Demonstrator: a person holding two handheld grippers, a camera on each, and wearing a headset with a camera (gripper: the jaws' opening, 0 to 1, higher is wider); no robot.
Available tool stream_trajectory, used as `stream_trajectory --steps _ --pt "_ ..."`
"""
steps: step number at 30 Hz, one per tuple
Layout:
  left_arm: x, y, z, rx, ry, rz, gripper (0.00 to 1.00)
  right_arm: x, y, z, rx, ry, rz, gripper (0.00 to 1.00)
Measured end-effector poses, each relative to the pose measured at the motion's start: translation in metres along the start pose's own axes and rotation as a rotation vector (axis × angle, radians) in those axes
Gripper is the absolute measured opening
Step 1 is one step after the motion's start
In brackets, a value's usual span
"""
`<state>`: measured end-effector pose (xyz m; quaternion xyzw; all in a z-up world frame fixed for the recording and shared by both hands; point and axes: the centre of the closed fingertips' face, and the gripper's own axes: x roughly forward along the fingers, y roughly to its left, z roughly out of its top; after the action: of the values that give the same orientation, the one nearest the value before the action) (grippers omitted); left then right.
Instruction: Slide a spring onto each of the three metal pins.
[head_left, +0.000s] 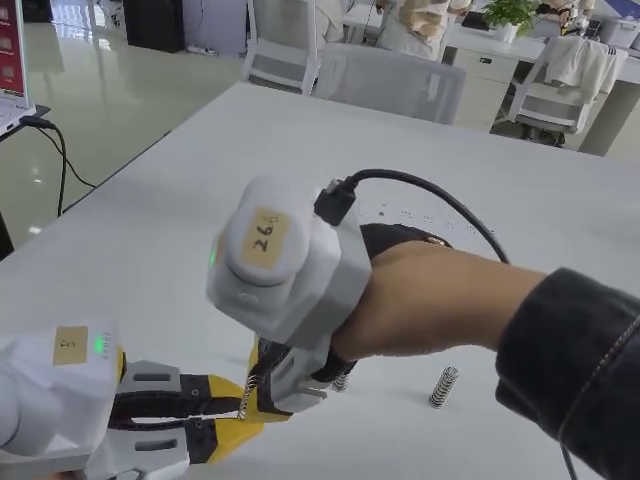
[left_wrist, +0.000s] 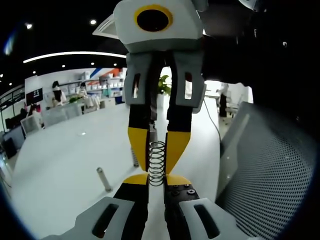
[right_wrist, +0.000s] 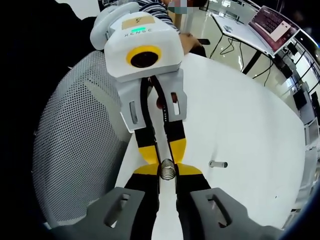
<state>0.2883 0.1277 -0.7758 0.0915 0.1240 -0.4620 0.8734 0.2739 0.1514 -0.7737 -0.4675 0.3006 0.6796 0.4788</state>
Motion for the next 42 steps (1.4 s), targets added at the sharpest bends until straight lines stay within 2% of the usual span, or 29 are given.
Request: stream_trajectory --steps 4,13,18,31,42 --pt "0.000 0.002 -0.004 -0.006 0.009 0.009 0.06 -0.001 -0.003 0.000 0.000 0.003 -0.009 0.08" --pt "-0.006 0.010 -0.013 -0.063 0.012 0.046 0.17 -0.006 -0.015 -0.006 0.013 0.012 -0.033 0.08" --pt "-0.009 0.017 -0.015 -0.084 0.016 0.076 0.27 -0.010 -0.024 -0.010 0.022 0.018 -0.052 0.08" --pt "-0.009 0.026 -0.019 -0.103 0.017 0.122 0.45 -0.015 -0.038 -0.017 0.036 0.027 -0.085 0.08" --pt "-0.011 0.031 -0.021 -0.110 0.015 0.148 0.55 -0.015 -0.050 -0.020 0.050 0.031 -0.103 0.08"
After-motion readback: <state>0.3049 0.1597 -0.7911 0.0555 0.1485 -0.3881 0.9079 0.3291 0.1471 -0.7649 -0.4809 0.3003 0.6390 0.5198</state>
